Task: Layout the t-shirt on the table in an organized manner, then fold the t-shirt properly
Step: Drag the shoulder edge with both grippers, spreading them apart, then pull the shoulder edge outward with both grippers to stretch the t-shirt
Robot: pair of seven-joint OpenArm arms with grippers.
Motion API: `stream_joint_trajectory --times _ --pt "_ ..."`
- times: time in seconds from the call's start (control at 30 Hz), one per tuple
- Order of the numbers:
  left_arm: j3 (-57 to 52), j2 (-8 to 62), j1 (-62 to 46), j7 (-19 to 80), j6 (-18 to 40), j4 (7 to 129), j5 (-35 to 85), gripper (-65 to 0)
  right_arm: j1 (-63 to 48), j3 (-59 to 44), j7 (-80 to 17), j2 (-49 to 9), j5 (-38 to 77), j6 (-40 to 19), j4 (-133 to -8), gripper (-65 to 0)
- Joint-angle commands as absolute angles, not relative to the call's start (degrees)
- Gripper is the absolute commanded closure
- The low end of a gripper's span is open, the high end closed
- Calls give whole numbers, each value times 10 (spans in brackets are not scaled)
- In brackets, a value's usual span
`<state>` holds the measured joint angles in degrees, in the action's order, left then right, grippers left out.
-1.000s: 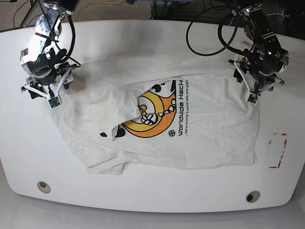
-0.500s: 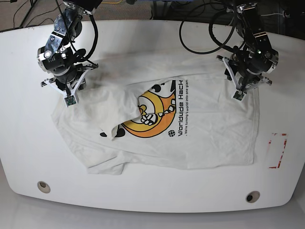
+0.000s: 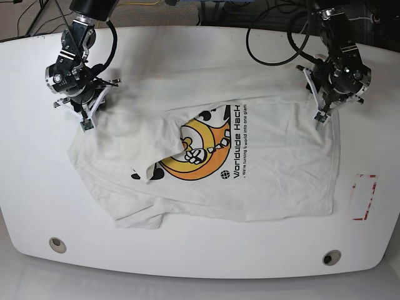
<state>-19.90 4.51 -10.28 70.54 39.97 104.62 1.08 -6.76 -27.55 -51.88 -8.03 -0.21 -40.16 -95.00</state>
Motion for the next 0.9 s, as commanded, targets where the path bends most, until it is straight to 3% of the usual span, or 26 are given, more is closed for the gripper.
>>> stream_joint_trajectory --times 0.0,0.43,0.87 --pt "-198 61 -96 685 400 1031 15 -176 -60 -287 -496 -109 -1 -400 -936 -87" --pt "-198 110 -96 623 400 945 15 -176 -40 -298 -437 -201 -1 -400 -825 -87" --pt "-196 122 -85 622 400 946 15 -176 -39 -297 -431 -233 -1 -400 -825 -87"
